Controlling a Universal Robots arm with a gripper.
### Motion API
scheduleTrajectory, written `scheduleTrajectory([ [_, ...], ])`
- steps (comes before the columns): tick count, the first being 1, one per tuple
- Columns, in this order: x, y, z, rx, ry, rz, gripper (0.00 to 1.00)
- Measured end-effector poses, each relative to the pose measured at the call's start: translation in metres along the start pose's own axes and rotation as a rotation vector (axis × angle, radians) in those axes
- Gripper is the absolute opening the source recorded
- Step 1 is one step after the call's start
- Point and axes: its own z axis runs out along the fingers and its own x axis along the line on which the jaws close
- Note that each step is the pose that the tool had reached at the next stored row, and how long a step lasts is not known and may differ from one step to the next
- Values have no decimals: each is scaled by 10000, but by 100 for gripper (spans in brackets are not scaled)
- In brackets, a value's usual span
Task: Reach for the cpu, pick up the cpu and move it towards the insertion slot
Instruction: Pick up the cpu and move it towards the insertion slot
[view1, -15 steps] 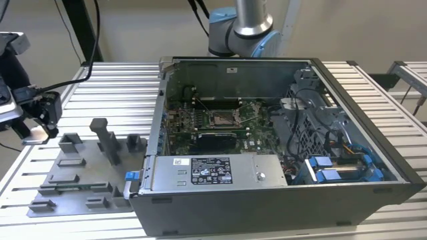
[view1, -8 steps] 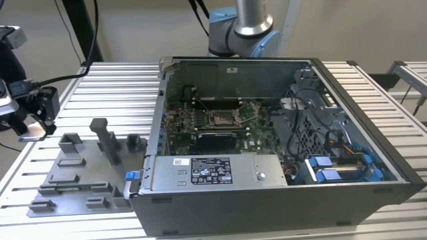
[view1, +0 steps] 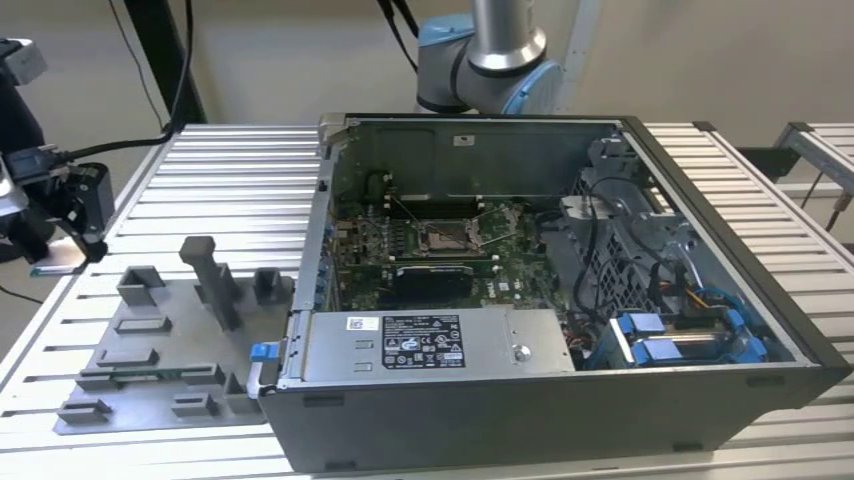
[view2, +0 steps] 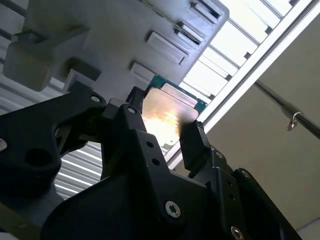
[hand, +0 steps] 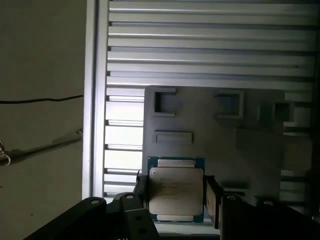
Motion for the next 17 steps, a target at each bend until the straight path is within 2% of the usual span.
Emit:
scheduleTrajectory([
  [17, 6, 9, -236, -1, -1, 0, 0],
])
